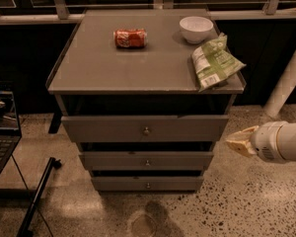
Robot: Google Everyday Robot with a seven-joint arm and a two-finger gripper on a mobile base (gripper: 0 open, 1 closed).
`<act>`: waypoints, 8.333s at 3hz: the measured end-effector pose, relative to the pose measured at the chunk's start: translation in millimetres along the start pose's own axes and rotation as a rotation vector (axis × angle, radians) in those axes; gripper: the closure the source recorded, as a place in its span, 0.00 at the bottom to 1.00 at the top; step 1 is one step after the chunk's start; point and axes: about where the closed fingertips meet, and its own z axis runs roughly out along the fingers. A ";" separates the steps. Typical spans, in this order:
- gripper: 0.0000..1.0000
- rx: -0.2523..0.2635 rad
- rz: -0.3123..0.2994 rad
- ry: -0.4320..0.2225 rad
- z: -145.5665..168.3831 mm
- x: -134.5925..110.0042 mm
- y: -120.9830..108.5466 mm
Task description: Open top drawer
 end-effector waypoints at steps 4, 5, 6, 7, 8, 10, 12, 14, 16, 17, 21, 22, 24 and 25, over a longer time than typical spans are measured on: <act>1.00 0.120 0.138 -0.430 98.8 -58.0 -77.2; 1.00 0.131 0.166 -0.462 131.5 -77.1 -98.5; 1.00 0.154 0.180 -0.451 157.3 -93.0 -114.4; 1.00 0.154 0.180 -0.451 157.3 -93.0 -114.4; 1.00 0.154 0.180 -0.450 156.6 -92.4 -112.9; 1.00 0.182 0.229 -0.272 180.3 -64.0 -105.6; 1.00 0.179 0.239 -0.235 178.9 -62.2 -104.1; 1.00 0.175 0.292 -0.177 157.4 -47.1 -105.6; 1.00 0.124 0.493 -0.001 59.5 3.6 -95.7; 1.00 0.117 0.487 -0.002 61.8 1.7 -93.1; 1.00 0.028 0.451 -0.095 109.1 -53.9 -86.9; 1.00 0.028 0.434 -0.054 132.1 -53.9 -88.4; 1.00 0.022 0.429 0.006 162.3 -49.9 -87.2; 1.00 0.012 0.427 0.032 163.7 -46.7 -86.7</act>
Offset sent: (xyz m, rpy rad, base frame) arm 0.0931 -0.0053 -0.0137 0.2604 -0.3711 -0.1355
